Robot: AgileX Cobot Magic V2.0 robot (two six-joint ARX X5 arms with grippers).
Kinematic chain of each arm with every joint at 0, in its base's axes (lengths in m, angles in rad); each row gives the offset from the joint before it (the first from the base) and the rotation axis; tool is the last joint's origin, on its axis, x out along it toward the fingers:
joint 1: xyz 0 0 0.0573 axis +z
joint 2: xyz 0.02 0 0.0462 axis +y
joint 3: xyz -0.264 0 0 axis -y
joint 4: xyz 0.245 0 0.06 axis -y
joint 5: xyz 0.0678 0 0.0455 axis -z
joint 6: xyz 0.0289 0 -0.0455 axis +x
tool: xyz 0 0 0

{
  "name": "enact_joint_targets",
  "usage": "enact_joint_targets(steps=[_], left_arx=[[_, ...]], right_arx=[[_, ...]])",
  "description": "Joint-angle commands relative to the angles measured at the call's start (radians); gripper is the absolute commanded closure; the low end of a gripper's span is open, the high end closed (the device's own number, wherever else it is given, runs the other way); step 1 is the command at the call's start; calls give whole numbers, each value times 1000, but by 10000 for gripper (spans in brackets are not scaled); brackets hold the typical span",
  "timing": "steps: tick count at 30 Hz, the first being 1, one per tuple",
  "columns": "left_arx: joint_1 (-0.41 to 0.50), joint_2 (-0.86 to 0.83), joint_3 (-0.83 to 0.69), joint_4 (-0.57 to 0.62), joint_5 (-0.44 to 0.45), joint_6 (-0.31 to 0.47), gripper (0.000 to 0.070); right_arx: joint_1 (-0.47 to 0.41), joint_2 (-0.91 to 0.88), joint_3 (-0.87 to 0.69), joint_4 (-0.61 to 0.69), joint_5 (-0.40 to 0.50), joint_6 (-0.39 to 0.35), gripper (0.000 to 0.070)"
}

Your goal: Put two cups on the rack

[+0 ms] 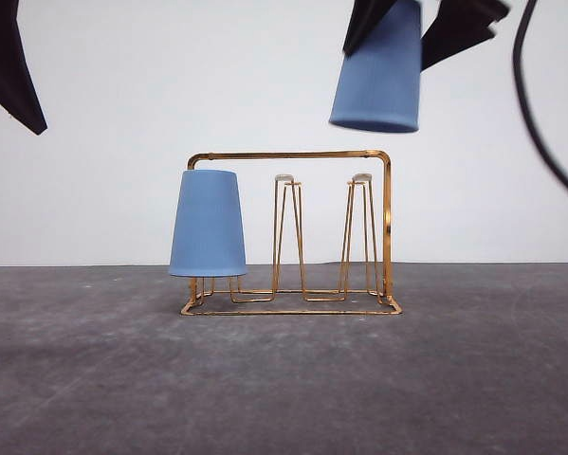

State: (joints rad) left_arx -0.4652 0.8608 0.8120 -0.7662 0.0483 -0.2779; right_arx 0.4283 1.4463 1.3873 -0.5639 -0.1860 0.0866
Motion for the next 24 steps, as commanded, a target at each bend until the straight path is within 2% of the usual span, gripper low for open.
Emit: enact_joint_targets(steps=[1, 5, 18, 24], left_arx=[[-3, 7, 8, 10, -4, -1, 230], [-3, 7, 8, 21, -4, -1, 230], [-3, 7, 8, 56, -4, -1, 230], [-3, 7, 8, 56, -4, -1, 230]], right_arx=[[-2, 62, 54, 9, 3, -19, 305], [-8, 163, 98, 11, 2, -19, 305], [-8, 377, 98, 45, 7, -17, 296], [-7, 399, 98, 39, 33, -14, 202]])
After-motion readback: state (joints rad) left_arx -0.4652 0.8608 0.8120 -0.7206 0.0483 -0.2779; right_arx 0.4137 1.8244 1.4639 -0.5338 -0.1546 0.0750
